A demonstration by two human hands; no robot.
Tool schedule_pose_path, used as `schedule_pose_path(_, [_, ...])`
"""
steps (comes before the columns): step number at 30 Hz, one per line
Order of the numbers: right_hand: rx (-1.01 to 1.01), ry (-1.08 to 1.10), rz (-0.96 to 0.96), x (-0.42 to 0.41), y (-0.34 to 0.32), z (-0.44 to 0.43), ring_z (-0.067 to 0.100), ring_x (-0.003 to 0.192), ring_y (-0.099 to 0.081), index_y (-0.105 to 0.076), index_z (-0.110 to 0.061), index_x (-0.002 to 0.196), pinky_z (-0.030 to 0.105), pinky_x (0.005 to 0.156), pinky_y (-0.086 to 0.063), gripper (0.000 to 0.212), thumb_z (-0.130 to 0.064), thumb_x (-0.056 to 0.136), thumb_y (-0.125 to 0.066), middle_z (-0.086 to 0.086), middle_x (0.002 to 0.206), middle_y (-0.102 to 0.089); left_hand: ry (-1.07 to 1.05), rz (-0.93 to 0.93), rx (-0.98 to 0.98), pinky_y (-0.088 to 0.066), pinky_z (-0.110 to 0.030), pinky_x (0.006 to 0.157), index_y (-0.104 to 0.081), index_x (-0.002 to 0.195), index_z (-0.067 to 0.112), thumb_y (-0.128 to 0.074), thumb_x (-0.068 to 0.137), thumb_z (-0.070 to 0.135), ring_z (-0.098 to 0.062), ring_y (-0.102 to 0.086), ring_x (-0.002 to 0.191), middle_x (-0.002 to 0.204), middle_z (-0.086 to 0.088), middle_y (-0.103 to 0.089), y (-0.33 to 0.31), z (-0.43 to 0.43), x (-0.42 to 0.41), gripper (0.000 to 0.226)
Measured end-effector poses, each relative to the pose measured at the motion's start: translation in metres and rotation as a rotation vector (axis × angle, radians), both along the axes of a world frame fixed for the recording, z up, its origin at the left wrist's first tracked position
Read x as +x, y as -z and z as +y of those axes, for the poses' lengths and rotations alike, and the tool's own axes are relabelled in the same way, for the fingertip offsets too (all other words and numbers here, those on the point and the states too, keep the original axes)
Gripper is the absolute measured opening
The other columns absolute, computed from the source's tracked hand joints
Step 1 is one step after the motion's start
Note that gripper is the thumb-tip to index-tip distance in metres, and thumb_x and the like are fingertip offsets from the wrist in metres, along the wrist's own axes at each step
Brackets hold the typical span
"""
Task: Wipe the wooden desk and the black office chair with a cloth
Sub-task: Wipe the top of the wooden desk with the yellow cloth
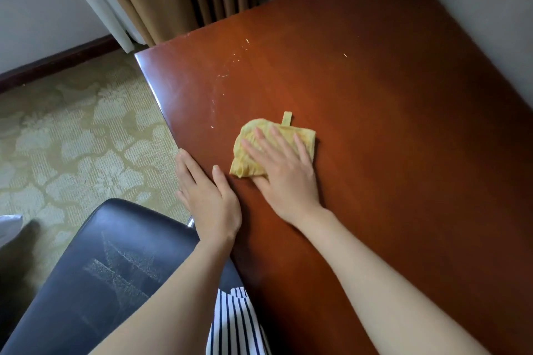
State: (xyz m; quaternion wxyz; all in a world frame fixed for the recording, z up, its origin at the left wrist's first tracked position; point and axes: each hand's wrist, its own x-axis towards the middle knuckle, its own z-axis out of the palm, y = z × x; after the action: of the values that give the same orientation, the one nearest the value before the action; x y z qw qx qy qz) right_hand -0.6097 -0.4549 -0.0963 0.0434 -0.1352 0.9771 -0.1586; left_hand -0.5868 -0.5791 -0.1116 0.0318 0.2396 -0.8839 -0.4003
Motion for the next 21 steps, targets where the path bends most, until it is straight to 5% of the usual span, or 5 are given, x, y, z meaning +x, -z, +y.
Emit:
schedule_pose_path(9, [-0.008,-0.254,0.012,0.117,-0.006,0.038,0.021,0.137,-0.036,-0.052,-0.030,0.135,0.051,0.113,-0.023,0.070,-0.028,0.069,-0.077,-0.004,0.142,-0.048,0.013,0.002,-0.007,-0.005,-0.044,0.118,-0.004,0.151,0.007,-0.031,0.102,0.024,-0.019,-0.006,0.146,0.159,-0.007,-0.007,0.000,-0.001,0.001,0.058])
schedule_pose_path(13, [0.026,-0.422,0.016,0.154,-0.001,0.060,0.019,0.137,-0.036,-0.055,-0.032,0.132,0.052,0.112,-0.022,0.065,-0.031,0.070,-0.075,-0.008,0.141,-0.049,0.018,0.000,0.006,-0.004,-0.044,0.118,-0.005,0.151,0.006,-0.031,0.102,0.025,-0.020,-0.005,0.146,0.159,-0.008,-0.005,-0.003,0.001,0.001,0.059])
schedule_pose_path(21, [-0.048,-0.122,-0.053,0.185,-0.010,0.049,0.016,0.138,-0.034,-0.051,-0.033,0.135,0.045,0.116,-0.021,0.068,-0.018,0.073,-0.075,-0.008,0.144,-0.045,0.084,-0.118,-0.022,-0.004,-0.049,0.117,0.003,0.151,0.010,-0.031,0.099,0.044,-0.028,0.004,0.146,0.159,-0.014,0.007,-0.003,-0.010,0.005,0.071])
